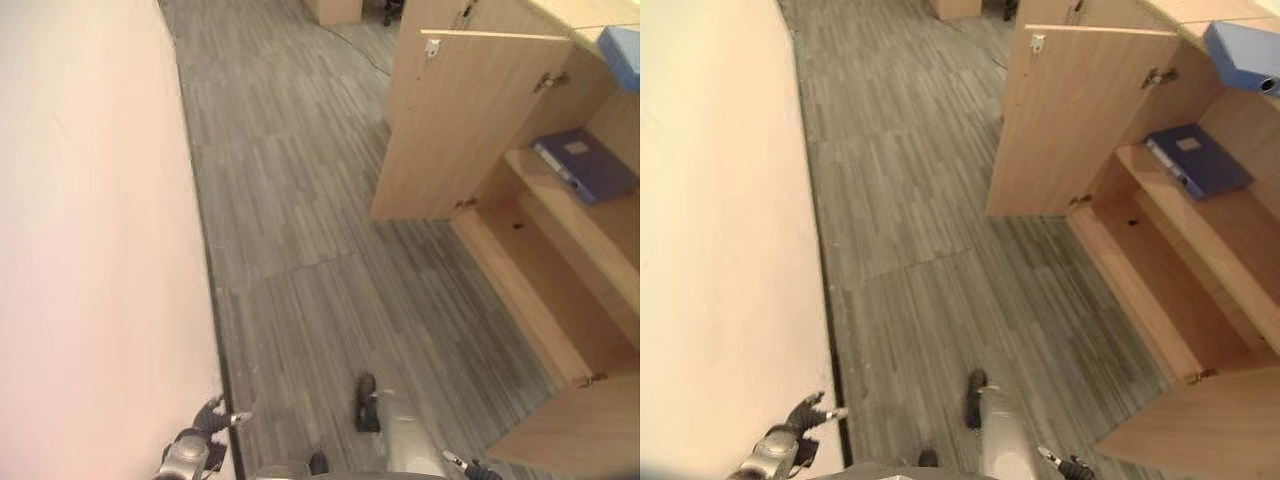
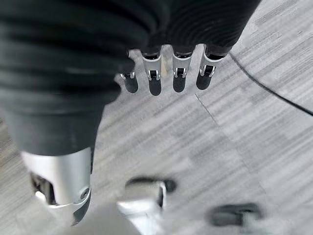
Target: Put the empty folder in the office cabinet
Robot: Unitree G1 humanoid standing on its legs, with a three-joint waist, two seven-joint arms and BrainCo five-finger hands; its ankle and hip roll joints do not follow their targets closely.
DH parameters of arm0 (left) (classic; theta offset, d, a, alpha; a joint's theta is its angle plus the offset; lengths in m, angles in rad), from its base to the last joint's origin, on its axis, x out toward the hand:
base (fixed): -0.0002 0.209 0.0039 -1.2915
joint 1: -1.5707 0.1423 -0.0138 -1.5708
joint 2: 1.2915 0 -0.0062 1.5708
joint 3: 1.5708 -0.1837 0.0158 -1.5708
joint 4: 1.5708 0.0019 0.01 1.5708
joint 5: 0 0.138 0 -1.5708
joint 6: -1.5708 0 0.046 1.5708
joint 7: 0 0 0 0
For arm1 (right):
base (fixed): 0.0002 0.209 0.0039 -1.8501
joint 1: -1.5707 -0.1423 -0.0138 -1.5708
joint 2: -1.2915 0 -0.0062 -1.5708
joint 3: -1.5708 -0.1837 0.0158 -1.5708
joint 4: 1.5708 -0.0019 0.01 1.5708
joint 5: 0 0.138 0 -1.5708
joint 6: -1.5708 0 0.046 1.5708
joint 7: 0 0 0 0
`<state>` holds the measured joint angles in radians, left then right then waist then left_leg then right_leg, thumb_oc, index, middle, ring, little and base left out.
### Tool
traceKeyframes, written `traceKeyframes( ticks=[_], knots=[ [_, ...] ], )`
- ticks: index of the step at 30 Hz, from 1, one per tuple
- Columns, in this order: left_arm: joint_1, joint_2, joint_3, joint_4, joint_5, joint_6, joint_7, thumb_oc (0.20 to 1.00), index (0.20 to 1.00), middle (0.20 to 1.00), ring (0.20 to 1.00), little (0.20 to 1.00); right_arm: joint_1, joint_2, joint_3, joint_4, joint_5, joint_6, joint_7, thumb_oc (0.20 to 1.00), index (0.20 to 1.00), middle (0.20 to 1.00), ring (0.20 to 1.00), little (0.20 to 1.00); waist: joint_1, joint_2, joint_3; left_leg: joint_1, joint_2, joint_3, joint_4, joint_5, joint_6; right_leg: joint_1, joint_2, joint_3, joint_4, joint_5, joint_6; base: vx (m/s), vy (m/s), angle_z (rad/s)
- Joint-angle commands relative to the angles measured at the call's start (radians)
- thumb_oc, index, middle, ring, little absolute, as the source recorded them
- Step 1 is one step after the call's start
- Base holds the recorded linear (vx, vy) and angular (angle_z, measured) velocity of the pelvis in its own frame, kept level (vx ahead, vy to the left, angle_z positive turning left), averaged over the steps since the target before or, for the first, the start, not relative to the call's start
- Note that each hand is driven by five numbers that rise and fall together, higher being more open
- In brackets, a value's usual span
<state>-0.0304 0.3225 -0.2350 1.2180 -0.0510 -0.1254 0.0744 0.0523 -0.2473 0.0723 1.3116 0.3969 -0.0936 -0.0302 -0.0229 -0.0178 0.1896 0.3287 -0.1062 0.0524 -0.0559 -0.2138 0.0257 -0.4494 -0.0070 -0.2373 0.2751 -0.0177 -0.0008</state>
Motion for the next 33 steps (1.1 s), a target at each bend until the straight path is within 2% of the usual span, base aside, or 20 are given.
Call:
traceKeyframes(
  ticks=[1,2,6,8,9,11,13,14,16,18,20,21,22,23,24,26,27,28,29,33],
  knots=[
    [-0.039,0.013,0.029,-0.023,0.046,-0.031,0.005,1.000,1.000,1.000,1.000,1.000,-0.009,-0.028,0.010,0.010,-0.048,0.008,-0.018,1.000,1.000,1.000,1.000,1.000,-0.032,0.029,0.042,-0.161,0.092,-0.083,0.060,0.035,-0.001,0.123,-0.087,0.020,-0.102,0.118,0.148,0.56,-0.115,-0.36],
    [-0.034,0.002,0.015,-0.014,0.065,-0.033,-0.001,1.000,1.000,1.000,1.000,1.000,0.012,-0.033,-0.002,0.022,-0.064,0.012,-0.024,1.000,1.000,1.000,1.000,1.000,-0.074,0.055,0.030,-0.089,0.114,-0.066,0.026,0.001,-0.021,0.100,-0.128,-0.016,-0.139,0.141,0.151,0.54,-0.102,-0.23],
    [-0.032,-0.018,-0.009,-0.007,0.091,-0.028,-0.003,1.000,1.000,1.000,1.000,1.000,0.020,-0.058,-0.007,0.023,-0.072,0.008,-0.025,1.000,1.000,1.000,1.000,1.000,-0.106,0.099,0.010,-0.065,0.152,-0.029,0.057,-0.041,-0.041,0.096,-0.124,-0.019,-0.071,0.123,0.110,0.39,-0.067,-0.28],
    [-0.044,-0.035,-0.032,-0.024,0.092,-0.032,-0.009,1.000,1.000,1.000,1.000,1.000,0.014,-0.083,-0.031,0.024,-0.049,0.004,-0.023,1.000,1.000,1.000,1.000,1.000,-0.148,0.137,0.006,-0.115,0.202,0.033,0.203,0.021,-0.104,0.106,-0.106,-0.006,-0.042,0.075,0.078,0.41,-0.092,-0.43],
    [-0.051,-0.037,-0.038,-0.032,0.087,-0.032,-0.008,1.000,1.000,1.000,1.000,1.000,0.009,-0.089,-0.036,0.022,-0.037,0.000,-0.023,1.000,1.000,1.000,1.000,1.000,-0.162,0.144,0.010,-0.147,0.235,0.054,0.320,0.113,-0.139,0.126,-0.090,-0.005,-0.037,0.052,0.057,0.32,-0.143,-0.41],
    [-0.058,-0.038,-0.051,-0.057,0.074,-0.034,-0.010,1.000,1.000,1.000,1.000,1.000,-0.002,-0.099,-0.041,0.011,-0.021,0.000,-0.029,1.000,1.000,1.000,1.000,1.000,-0.164,0.121,0.033,-0.243,0.249,0.058,0.574,0.223,-0.149,0.186,-0.071,0.021,-0.052,0.012,0.009,0.25,-0.143,-0.65],
    [-0.065,-0.036,-0.055,-0.065,0.071,-0.033,-0.006,1.000,1.000,1.000,1.000,1.000,-0.010,-0.102,-0.042,0.003,-0.009,-0.002,-0.026,1.000,1.000,1.000,1.000,1.000,-0.166,0.104,0.041,-0.270,0.245,0.055,0.651,0.259,-0.143,0.217,-0.061,0.047,-0.066,0.002,-0.010,0.22,-0.100,-0.64],
    [-0.073,-0.034,-0.059,-0.068,0.070,-0.032,0.000,1.000,1.000,1.000,1.000,1.000,-0.015,-0.105,-0.040,-0.001,-0.001,-0.002,-0.027,1.000,1.000,1.000,1.000,1.000,-0.161,0.090,0.050,-0.302,0.245,0.050,0.719,0.273,-0.136,0.241,-0.053,0.079,-0.068,-0.012,-0.025,0.36,-0.091,-0.54],
    [-0.083,-0.041,-0.060,-0.077,0.055,-0.029,0.009,1.000,1.000,1.000,1.000,1.000,-0.027,-0.113,-0.043,-0.005,0.015,-0.001,-0.037,1.000,1.000,1.000,1.000,1.000,-0.136,0.062,0.068,-0.420,0.247,0.022,0.759,0.234,-0.101,0.321,-0.048,0.180,-0.070,-0.049,-0.030,0.43,0.032,-0.40],
    [-0.082,-0.043,-0.061,-0.081,0.050,-0.031,0.011,1.000,1.000,1.000,1.000,1.000,-0.029,-0.112,-0.045,-0.007,0.022,-0.002,-0.039,1.000,1.000,1.000,1.000,1.000,-0.125,0.052,0.068,-0.458,0.256,0.015,0.726,0.239,-0.100,0.344,-0.057,0.206,-0.077,-0.051,-0.021,0.31,0.113,-0.71],
    [-0.077,-0.049,-0.065,-0.076,0.053,-0.034,0.016,1.000,1.000,1.000,1.000,1.000,-0.035,-0.109,-0.046,-0.010,0.027,-0.004,-0.038,1.000,1.000,1.000,1.000,1.000,-0.100,0.049,0.072,-0.493,0.282,-0.014,0.583,0.253,-0.105,0.395,-0.056,0.264,-0.099,-0.063,0.002,0.55,0.309,-0.73],
    [-0.070,-0.049,-0.070,-0.075,0.049,-0.036,0.018,1.000,1.000,1.000,1.000,1.000,-0.044,-0.116,-0.034,-0.010,0.020,-0.004,-0.044,1.000,1.000,1.000,1.000,1.000,-0.065,0.072,0.069,-0.495,0.258,-0.105,0.343,0.274,-0.118,0.435,-0.030,0.334,-0.107,-0.083,0.024,0.71,0.432,-1.02],
    [-0.064,-0.052,-0.071,-0.074,0.044,-0.037,0.019,1.000,1.000,1.000,1.000,1.000,-0.052,-0.118,-0.023,-0.007,0.015,-0.005,-0.048,1.000,1.000,1.000,1.000,1.000,-0.036,0.076,0.066,-0.508,0.222,-0.204,0.257,0.287,-0.121,0.459,-0.019,0.386,-0.113,-0.090,0.031,0.73,0.387,-1.65],
    [-0.055,-0.056,-0.068,-0.069,0.040,-0.039,0.021,1.000,1.000,1.000,1.000,1.000,-0.057,-0.121,-0.015,-0.003,0.005,-0.005,-0.051,1.000,1.000,1.000,1.000,1.000,-0.003,0.082,0.063,-0.525,0.183,-0.320,0.192,0.312,-0.125,0.484,-0.003,0.441,-0.115,-0.099,0.034,0.38,0.146,-1.63],
    [-0.056,-0.056,-0.068,-0.069,0.040,-0.039,0.021,1.000,1.000,1.000,1.000,1.000,-0.057,-0.121,-0.015,-0.003,0.005,-0.005,-0.051,1.000,1.000,1.000,1.000,1.000,-0.003,0.083,0.062,-0.525,0.185,-0.321,0.186,0.317,-0.126,0.483,-0.002,0.441,-0.117,-0.095,0.034,0.31,0.070,-1.84],
    [-0.042,-0.066,-0.062,-0.049,0.028,-0.040,0.019,1.000,1.000,1.000,1.000,1.000,-0.059,-0.125,-0.015,0.003,-0.005,-0.003,-0.052,1.000,1.000,1.000,1.000,1.000,0.030,0.095,0.057,-0.544,0.133,-0.436,0.129,0.328,-0.144,0.507,0.018,0.502,-0.107,-0.110,0.040,0.32,0.137,-1.77],
    [-0.032,-0.069,-0.050,-0.027,0.034,-0.043,0.017,1.000,1.000,1.000,1.000,1.000,-0.062,-0.118,-0.021,0.003,-0.018,-0.003,-0.043,1.000,1.000,1.000,1.000,1.000,0.035,0.104,0.040,-0.503,0.147,-0.444,0.115,0.313,-0.153,0.512,0.020,0.551,-0.098,-0.125,0.058,0.28,0.191,-1.76],
    [-0.032,-0.069,-0.050,-0.027,0.034,-0.043,0.017,1.000,1.000,1.000,1.000,1.000,-0.062,-0.118,-0.021,0.003,-0.018,-0.002,-0.043,1.000,1.000,1.000,1.000,1.000,0.036,0.104,0.040,-0.502,0.147,-0.443,0.115,0.313,-0.153,0.512,0.020,0.552,-0.098,-0.125,0.058,0.31,0.334,-1.58],
    [-0.018,-0.067,-0.046,-0.019,0.048,-0.041,0.014,1.000,1.000,1.000,1.000,1.000,-0.065,-0.114,-0.024,0.009,-0.022,0.002,-0.040,1.000,1.000,1.000,1.000,1.000,0.028,0.097,0.024,-0.481,0.144,-0.441,0.139,0.286,-0.151,0.508,-0.007,0.590,-0.105,-0.111,0.074,0.21,0.299,-1.22],
    [-0.012,-0.055,-0.049,-0.018,0.061,-0.039,0.011,1.000,1.000,1.000,1.000,1.000,-0.065,-0.090,-0.035,0.006,0.000,0.007,-0.038,1.000,1.000,1.000,1.000,1.000,0.021,0.076,0.014,-0.462,0.129,-0.370,0.181,0.230,-0.118,0.500,-0.058,0.660,-0.113,-0.095,0.103,0.15,0.281,-0.99]
  ],
)
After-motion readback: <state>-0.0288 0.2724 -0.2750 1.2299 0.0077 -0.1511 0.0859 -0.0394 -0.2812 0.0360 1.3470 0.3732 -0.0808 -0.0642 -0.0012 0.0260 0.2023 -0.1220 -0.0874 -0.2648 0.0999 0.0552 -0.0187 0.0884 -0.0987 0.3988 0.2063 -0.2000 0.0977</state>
